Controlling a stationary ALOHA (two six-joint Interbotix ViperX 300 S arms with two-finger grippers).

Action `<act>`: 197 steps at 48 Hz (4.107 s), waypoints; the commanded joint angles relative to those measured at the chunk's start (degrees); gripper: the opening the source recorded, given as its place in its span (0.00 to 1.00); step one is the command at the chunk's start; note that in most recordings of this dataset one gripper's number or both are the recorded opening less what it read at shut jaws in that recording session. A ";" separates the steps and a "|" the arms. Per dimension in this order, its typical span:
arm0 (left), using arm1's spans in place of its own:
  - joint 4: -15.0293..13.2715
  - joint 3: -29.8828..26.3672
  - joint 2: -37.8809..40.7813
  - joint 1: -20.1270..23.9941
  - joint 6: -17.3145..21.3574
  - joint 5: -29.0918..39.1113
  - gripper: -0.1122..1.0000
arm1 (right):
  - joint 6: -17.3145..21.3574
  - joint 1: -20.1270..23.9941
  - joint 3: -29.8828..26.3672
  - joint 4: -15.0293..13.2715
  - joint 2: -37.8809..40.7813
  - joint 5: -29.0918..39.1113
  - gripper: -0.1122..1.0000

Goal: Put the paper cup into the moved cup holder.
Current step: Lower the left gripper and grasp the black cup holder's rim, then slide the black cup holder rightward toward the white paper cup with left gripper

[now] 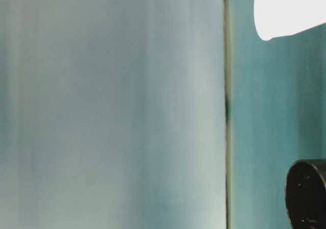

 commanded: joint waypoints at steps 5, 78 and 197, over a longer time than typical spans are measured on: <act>0.18 -0.62 3.34 -1.49 -4.13 -3.43 0.95 | 0.62 -0.18 -1.41 0.09 0.44 -0.35 0.07; 0.18 -5.89 12.39 -0.62 -4.13 -7.29 0.91 | 0.70 -0.09 -1.41 0.09 1.23 0.18 0.07; 0.35 -25.22 24.79 7.47 16.88 -0.18 0.29 | 0.62 -0.09 -1.32 0.18 1.49 0.18 0.07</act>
